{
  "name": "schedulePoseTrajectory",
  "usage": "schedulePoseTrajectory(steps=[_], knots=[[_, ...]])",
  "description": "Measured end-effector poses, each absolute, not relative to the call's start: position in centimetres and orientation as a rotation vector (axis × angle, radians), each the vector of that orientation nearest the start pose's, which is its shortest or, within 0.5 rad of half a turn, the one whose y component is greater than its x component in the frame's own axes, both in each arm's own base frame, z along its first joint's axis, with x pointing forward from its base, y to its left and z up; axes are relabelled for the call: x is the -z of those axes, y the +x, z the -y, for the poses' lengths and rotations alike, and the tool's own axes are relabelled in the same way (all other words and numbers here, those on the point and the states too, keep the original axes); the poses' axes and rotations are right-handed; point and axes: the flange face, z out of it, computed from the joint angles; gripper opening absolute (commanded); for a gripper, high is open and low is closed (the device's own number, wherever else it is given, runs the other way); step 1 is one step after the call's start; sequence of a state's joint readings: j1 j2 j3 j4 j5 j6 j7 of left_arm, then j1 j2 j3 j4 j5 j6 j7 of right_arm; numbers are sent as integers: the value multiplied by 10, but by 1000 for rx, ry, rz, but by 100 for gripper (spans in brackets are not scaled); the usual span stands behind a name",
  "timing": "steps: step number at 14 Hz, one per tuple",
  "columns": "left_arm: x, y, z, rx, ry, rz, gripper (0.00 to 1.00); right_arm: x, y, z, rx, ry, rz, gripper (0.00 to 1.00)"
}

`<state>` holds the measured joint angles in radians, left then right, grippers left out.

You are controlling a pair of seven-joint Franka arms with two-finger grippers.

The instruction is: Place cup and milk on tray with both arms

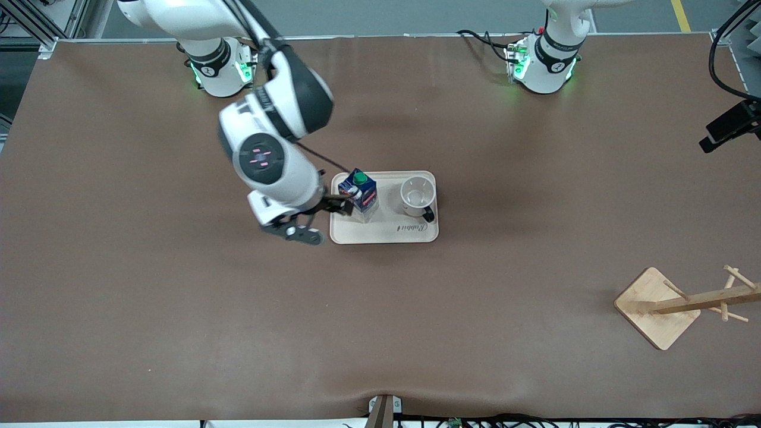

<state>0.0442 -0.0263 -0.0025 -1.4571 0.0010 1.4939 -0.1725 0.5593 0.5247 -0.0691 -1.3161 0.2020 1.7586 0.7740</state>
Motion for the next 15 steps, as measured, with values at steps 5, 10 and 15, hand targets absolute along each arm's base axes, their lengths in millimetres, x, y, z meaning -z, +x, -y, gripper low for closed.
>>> schedulePoseTrajectory(steps=[5,10,15], knots=[[-684,533,-10,92,-3129,300,100,-481,639,-289,-130,-2935,-670,100],[-682,533,-5,85,-3131,284,100,-513,667,-203,-85,-2818,-858,100],[-679,534,7,76,-3133,251,100,-504,654,-224,13,-3077,-760,100]])
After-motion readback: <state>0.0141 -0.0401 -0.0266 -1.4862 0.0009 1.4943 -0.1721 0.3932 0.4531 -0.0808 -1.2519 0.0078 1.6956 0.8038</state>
